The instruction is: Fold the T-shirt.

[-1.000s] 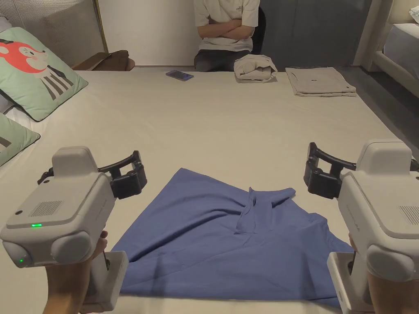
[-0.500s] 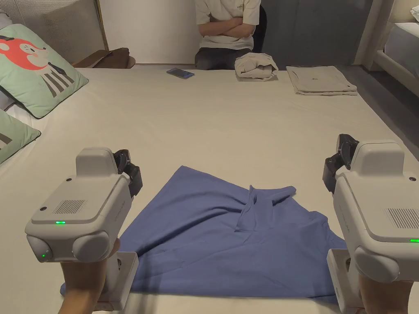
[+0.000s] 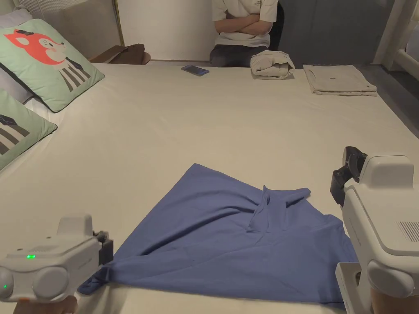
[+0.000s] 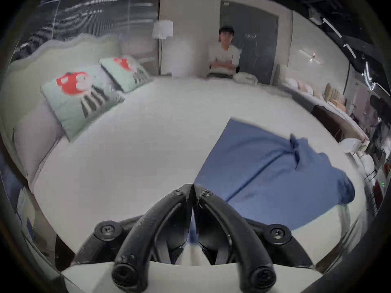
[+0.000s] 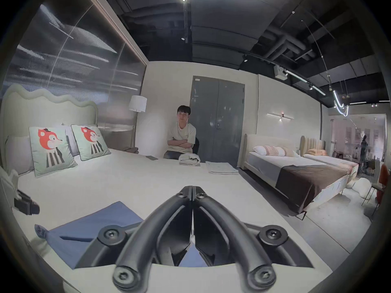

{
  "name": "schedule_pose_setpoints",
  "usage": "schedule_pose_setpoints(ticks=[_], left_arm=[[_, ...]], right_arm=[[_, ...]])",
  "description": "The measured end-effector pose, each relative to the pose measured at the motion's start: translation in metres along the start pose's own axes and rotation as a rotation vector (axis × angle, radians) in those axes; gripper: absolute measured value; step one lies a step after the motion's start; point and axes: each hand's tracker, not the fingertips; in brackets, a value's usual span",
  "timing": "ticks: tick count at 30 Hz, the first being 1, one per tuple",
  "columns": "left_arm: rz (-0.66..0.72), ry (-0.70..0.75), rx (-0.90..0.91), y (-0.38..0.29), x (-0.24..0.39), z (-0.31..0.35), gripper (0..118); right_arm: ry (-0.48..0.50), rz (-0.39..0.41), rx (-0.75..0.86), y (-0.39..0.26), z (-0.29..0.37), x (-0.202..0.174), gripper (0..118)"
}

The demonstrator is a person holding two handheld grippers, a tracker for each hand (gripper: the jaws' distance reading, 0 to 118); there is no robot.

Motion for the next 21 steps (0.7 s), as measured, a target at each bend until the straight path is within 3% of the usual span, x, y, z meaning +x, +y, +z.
schedule_pose_setpoints(ticks=[1, 2, 3, 4, 11, 14, 16, 17, 18, 19, 21], left_arm=[[0.002, 0.019, -0.012, -0.007, -0.004, -0.001, 18], [0.003, 0.034, -0.045, -0.013, -0.008, -0.003, 51], [0.006, 0.044, -0.092, -0.019, -0.011, -0.008, 92], [0.007, 0.062, -0.128, -0.023, -0.014, -0.009, 110], [0.005, 0.062, -0.136, -0.044, -0.014, -0.033, 106], [0.004, 0.050, -0.124, -0.045, -0.008, -0.039, 78], [0.019, 0.056, -0.143, -0.044, -0.003, -0.043, 69], [0.036, 0.044, -0.150, -0.044, -0.001, -0.043, 58], [0.038, 0.032, -0.133, -0.045, 0.002, -0.040, 32], [0.041, 0.002, -0.114, -0.045, 0.005, -0.036, 16], [0.051, -0.031, -0.108, -0.039, 0.011, -0.028, 8]], right_arm=[[0.005, -0.001, -0.006, -0.002, -0.001, -0.001, 0], [0.007, 0.001, -0.012, -0.003, -0.001, -0.002, 0], [0.009, 0.003, -0.018, -0.006, -0.002, -0.004, 0], [0.014, 0.003, -0.024, -0.007, -0.002, -0.005, 0], [0.022, 0.009, -0.060, -0.016, -0.002, -0.007, 0], [0.016, 0.015, -0.066, -0.017, -0.001, -0.004, 0], [0.009, 0.016, -0.070, -0.017, -0.001, 0.000, 0], [0.003, 0.016, -0.073, -0.018, -0.001, 0.001, 0], [0.000, 0.014, -0.075, -0.018, -0.001, 0.003, 0], [-0.003, 0.012, -0.078, -0.019, -0.001, 0.006, 0], [-0.011, 0.009, -0.087, -0.021, -0.002, 0.010, 0]])
